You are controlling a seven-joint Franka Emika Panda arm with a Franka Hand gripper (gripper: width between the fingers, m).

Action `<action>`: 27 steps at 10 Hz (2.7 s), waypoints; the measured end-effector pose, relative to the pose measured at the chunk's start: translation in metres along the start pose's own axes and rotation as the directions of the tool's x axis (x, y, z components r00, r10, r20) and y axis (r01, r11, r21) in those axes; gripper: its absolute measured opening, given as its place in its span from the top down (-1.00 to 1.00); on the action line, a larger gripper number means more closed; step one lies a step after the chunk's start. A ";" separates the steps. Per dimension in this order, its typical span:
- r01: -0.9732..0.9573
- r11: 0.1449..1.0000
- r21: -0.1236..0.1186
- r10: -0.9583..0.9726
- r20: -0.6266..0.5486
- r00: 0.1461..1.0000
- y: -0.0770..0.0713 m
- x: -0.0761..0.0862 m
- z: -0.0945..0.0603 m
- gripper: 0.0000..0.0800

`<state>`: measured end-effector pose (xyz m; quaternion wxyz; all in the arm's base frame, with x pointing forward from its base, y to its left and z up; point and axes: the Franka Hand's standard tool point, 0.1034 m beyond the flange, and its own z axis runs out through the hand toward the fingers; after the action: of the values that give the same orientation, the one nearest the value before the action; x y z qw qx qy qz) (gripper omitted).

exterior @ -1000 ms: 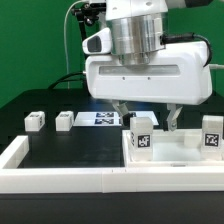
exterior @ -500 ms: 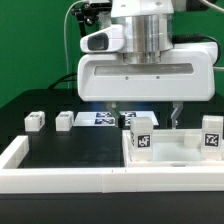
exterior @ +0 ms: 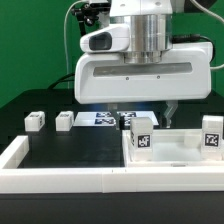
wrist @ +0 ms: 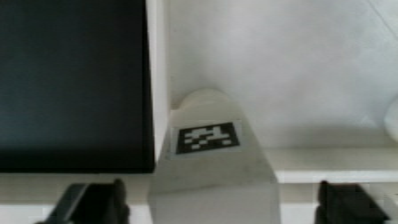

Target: Assemble square table

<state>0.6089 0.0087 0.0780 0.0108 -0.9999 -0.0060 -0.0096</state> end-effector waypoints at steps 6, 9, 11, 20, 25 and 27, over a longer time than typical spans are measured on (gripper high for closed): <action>-0.115 0.993 0.001 0.115 0.000 0.993 0.001 0.000 0.000 0.27; -0.313 0.950 0.008 0.313 -0.025 0.949 0.006 0.002 0.000 0.27; -0.445 0.896 0.009 0.445 -0.027 0.895 0.009 0.002 0.000 0.26; -0.480 0.877 0.005 0.480 -0.026 0.877 0.001 0.000 0.001 -0.60; -0.329 0.944 -0.007 0.329 0.027 0.944 -0.005 -0.009 -0.002 -0.62; -0.329 0.944 -0.008 0.329 0.027 0.944 -0.005 -0.009 -0.001 -0.62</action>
Offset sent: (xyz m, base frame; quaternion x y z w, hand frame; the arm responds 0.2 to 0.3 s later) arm 0.0000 0.0000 0.0000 0.0000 0.0000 0.0650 0.9979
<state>0.5997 0.0133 0.0792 0.0106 -0.9869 0.1607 0.0061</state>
